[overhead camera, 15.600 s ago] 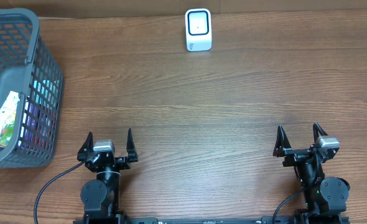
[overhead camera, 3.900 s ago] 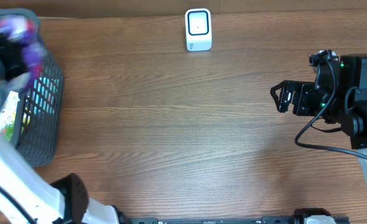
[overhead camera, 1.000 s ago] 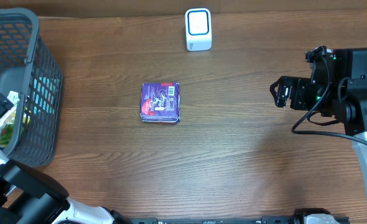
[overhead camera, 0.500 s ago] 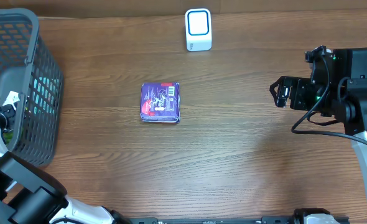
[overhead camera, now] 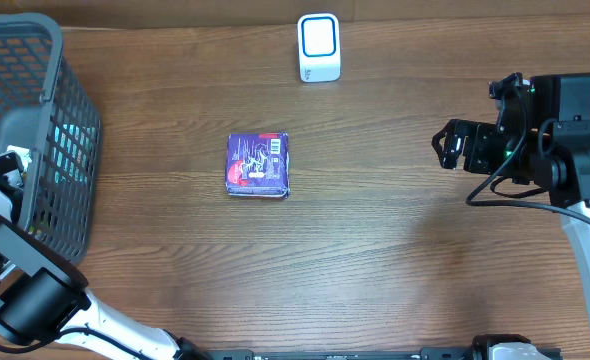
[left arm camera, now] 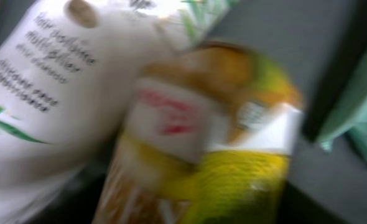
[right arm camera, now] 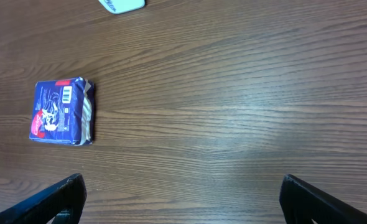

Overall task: Scan the item barcode
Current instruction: 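Reach the left gripper back into the basket for the yellow-green drink box, then place the yellow-green drink box beside the purple package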

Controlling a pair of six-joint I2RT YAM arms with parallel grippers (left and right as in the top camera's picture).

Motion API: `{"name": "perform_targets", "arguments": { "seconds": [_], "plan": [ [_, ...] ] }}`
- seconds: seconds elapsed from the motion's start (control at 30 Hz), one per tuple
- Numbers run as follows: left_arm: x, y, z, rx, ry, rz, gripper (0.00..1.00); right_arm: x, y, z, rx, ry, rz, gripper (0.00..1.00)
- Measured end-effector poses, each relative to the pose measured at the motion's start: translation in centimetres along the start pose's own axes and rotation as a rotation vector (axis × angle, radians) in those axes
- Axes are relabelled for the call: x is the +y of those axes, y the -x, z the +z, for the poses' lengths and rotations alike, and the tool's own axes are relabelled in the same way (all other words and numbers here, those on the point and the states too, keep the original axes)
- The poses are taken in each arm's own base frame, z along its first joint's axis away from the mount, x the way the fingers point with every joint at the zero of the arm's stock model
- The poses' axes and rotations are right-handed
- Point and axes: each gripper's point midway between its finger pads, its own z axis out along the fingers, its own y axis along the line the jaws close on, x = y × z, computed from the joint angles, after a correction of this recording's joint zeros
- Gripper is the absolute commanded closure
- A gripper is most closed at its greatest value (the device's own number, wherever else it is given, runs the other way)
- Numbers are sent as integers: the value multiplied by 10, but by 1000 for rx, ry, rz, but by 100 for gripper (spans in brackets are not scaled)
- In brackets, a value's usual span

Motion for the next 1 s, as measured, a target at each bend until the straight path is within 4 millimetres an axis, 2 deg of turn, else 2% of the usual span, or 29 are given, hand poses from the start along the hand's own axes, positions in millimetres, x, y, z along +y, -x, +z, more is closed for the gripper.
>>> {"name": "perform_targets", "arguments": {
  "seconds": [0.13,0.3,0.4,0.47,0.53,0.63,0.67,0.73,0.8,0.87,0.93,1.0],
  "plan": [
    [1,6,-4,-15,11,3,96,0,0,1,2,0,7,0],
    [-1,1,-9,18,-1,-73,96,0,0,1,1,0,12,0],
    [-2,1,-24,65,-13,-160,96,0,0,1,2,0,12,0],
    [1,18,-45,37,-6,-201,96,0,1,1,1,0,12,0],
    [4,46,-83,-32,3,-232,96,0,1,1,-1,0,12,0],
    [-2,88,-177,-204,8,-241,96,0,3,1,-9,2,9,0],
    [-7,94,-199,-242,7,-236,96,0,3,1,-8,2,10,0],
    [-23,106,-260,-357,1,-208,96,0,3,1,-8,1,10,0],
    [-48,108,-314,-455,-22,-164,96,0,3,1,-8,1,10,0],
    [-76,99,-355,-519,-62,-117,96,0,3,1,-8,1,10,0],
    [-114,83,-385,-540,-138,-72,96,0,3,1,-7,1,10,0],
    [-147,68,-392,-506,-214,-35,96,0,3,1,-7,1,10,0]
  ]
}}
